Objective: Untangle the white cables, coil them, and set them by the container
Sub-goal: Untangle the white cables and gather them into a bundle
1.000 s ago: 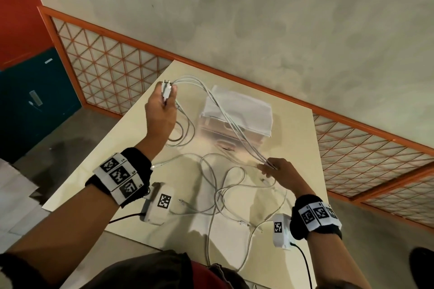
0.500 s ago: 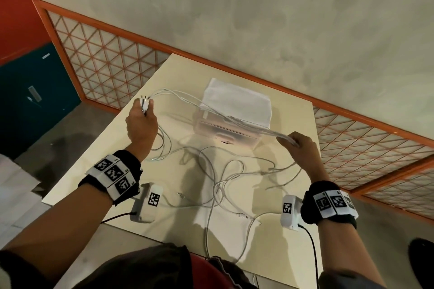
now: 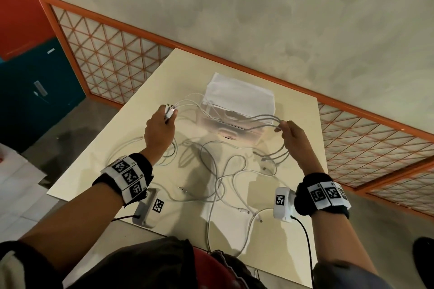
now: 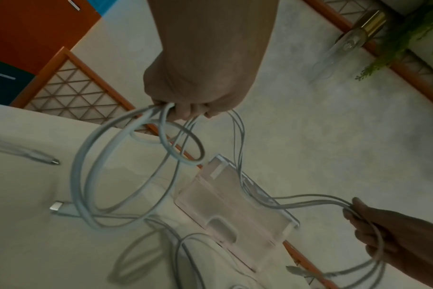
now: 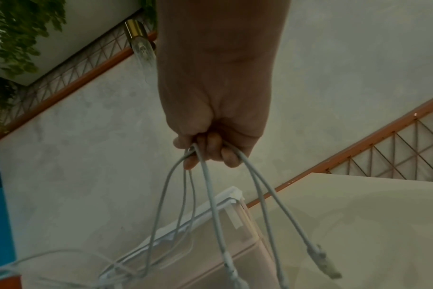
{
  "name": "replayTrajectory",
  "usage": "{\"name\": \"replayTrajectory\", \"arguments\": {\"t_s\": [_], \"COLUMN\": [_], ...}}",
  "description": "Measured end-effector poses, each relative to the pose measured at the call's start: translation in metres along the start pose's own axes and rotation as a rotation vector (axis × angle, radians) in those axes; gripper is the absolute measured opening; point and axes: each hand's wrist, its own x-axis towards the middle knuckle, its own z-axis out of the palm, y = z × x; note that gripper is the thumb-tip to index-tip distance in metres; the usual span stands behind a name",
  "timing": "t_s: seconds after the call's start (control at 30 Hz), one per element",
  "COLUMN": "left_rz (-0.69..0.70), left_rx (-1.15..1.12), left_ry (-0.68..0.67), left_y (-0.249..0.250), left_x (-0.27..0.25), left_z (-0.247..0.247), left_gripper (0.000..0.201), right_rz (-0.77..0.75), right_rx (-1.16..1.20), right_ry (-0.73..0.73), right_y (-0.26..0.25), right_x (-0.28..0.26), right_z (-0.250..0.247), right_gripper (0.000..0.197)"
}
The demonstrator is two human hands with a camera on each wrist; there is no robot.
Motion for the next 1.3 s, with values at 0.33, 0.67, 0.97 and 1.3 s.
{"name": "replayTrajectory", "arguments": {"t_s": [0.33, 0.67, 0.97, 1.3], "left_rz": [0.206, 0.215, 0.196, 0.144], "left_rx": [0.050, 0.147, 0.133, 0.115], "left_ry": [-0.101, -0.164, -0.147, -0.160], "left_y": [0.011, 0.026, 0.037, 0.042], "left_x": [-0.010, -0.025, -0.030, -0.036], "left_z": [0.001, 0.015, 0.013, 0.014], "left_gripper": [0.028, 0.035, 0.034, 0.039], "right_rz": [0.255, 0.105, 0.132, -0.018], "right_rx": [-0.447, -0.223, -0.473, -0.188], "right_ry": [0.056, -0.461, -0.907, -0.705], "right_y": [0.080, 0.041, 0.051, -0.030], "right_x": [-0.006, -0.049, -0.099, -0.046], "right_z": [0.019, 0.066, 0.108, 0.061], "right_gripper": [0.023, 0.029, 0.023, 0.025]}}
